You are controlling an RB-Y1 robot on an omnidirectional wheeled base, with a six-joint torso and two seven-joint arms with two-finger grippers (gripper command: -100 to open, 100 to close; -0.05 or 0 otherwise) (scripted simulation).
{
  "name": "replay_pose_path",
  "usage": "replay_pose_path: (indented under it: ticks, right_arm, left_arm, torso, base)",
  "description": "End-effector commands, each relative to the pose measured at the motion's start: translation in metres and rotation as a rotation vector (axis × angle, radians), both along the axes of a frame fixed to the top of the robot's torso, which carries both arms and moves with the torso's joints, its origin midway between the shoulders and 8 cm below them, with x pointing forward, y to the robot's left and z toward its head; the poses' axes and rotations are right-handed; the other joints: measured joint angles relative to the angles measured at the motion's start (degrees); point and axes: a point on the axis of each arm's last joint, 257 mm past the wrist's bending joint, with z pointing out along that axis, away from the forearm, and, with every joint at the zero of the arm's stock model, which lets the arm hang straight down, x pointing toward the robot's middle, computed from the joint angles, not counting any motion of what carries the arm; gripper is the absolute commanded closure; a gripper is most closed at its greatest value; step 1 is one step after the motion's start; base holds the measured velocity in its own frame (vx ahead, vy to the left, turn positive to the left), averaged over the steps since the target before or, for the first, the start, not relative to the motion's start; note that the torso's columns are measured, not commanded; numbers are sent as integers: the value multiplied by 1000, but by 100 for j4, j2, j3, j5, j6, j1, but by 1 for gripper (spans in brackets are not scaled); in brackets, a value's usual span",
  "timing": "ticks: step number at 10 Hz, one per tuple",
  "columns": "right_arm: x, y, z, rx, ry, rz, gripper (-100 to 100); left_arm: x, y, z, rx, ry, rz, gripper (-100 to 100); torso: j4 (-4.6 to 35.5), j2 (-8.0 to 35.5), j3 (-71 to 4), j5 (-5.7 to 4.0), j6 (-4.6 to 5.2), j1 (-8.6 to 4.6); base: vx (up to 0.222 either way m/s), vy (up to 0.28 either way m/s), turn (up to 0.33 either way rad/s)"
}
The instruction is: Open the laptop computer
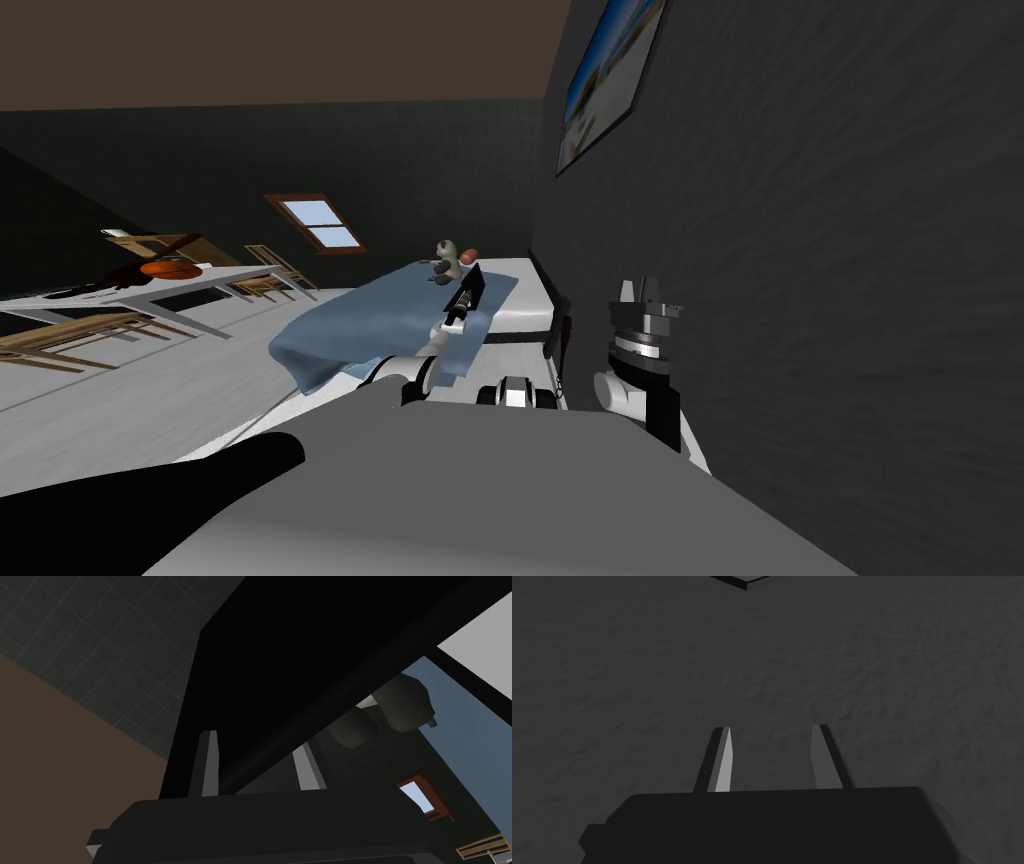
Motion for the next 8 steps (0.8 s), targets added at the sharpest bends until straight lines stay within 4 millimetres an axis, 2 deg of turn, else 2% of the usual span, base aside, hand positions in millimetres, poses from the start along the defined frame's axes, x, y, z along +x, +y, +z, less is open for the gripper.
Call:
replay_pose_path:
  ticks: [1,5,6,8]
  right_arm:
    - [0,0,0,0,0,0,0]
    - [0,0,0,0,0,0,0]
    - [0,0,0,0,0,0,0]
    - [0,0,0,0,0,0,0]
  left_arm:
    - [-3,-14,-5,-6,8,-28,100]
    - [-9,-42,-10,-17,13,-93,100]
    - [-6,-35,-4,-10,4,-80,100]
    - [-4,-48,-5,-129,-2,-80,100]
  torso:
    - [7,4,3,-7,-5,-9]
    - [9,14,8,-8,-22,-2]
    - [4,13,7,-6,-16,-4]
    - [20,9,7,-1,-15,30]
  base:
    - [17,-17,72]
    - [32,-41,156]
    - [14,-19,37]
    - [14,108,-35]
